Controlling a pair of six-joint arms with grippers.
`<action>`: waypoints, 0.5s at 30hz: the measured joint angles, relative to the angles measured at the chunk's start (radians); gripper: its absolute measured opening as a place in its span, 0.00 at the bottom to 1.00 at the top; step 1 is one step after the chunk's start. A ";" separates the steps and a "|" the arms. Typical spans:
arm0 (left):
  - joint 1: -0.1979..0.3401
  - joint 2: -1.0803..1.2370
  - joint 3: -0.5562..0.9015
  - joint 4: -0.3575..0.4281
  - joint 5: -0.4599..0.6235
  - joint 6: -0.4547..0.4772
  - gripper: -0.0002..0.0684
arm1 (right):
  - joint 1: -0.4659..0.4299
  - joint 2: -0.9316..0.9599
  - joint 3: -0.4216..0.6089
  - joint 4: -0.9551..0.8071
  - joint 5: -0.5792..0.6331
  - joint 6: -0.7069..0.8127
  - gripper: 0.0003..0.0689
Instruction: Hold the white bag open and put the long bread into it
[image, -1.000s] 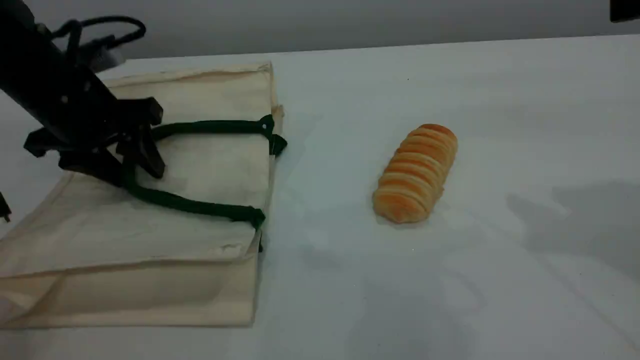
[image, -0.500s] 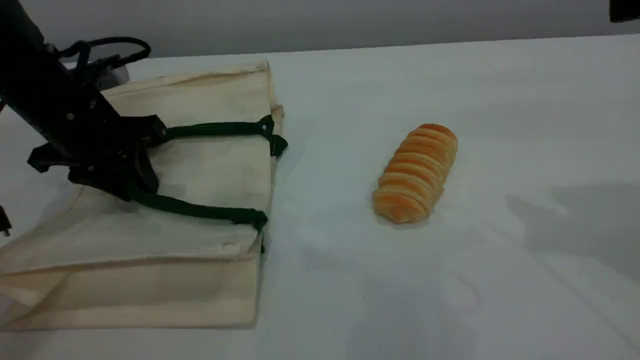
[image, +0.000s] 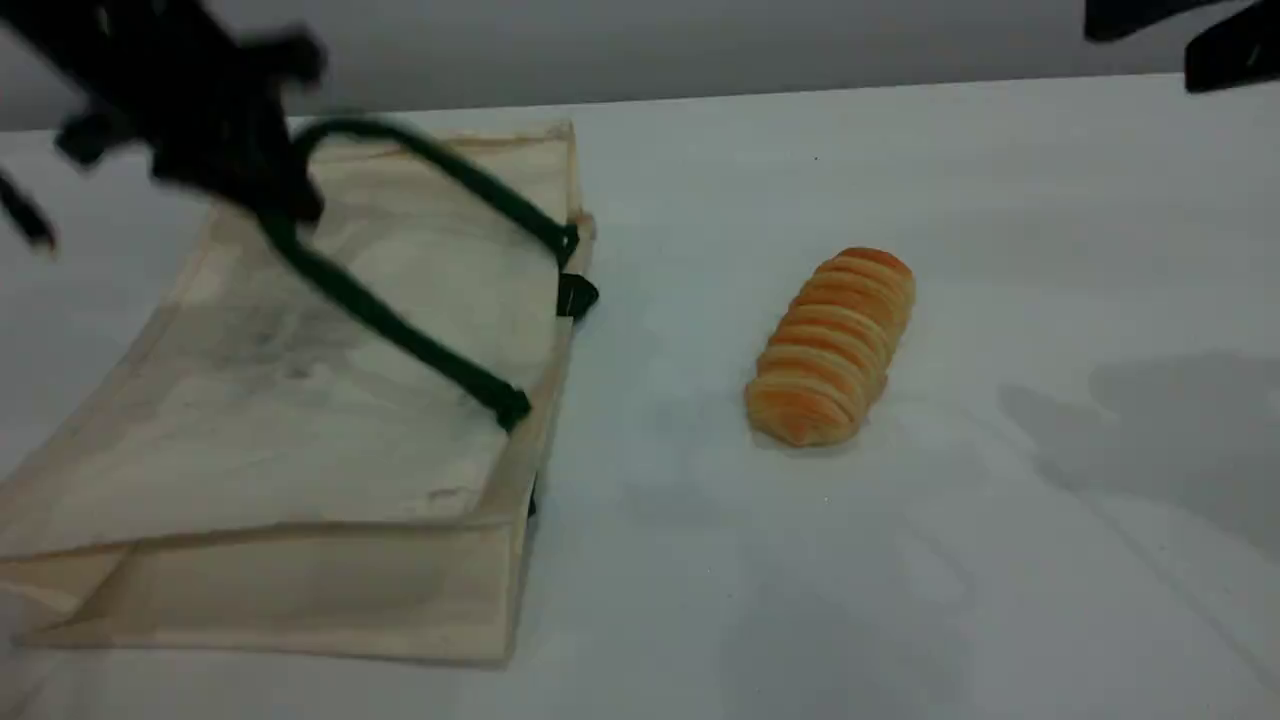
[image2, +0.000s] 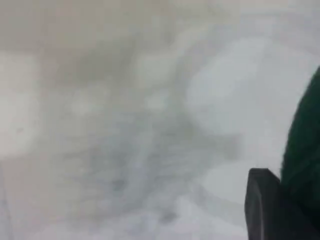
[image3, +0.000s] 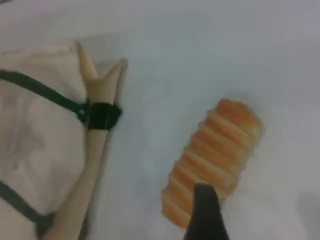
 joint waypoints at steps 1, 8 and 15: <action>-0.003 -0.019 -0.019 0.003 0.025 0.000 0.12 | 0.000 0.019 0.000 0.023 0.000 -0.024 0.67; -0.005 -0.171 -0.081 -0.041 0.181 -0.001 0.12 | 0.025 0.149 0.000 0.234 0.020 -0.228 0.67; -0.005 -0.324 -0.081 -0.051 0.281 -0.011 0.12 | 0.116 0.288 -0.008 0.447 0.023 -0.460 0.67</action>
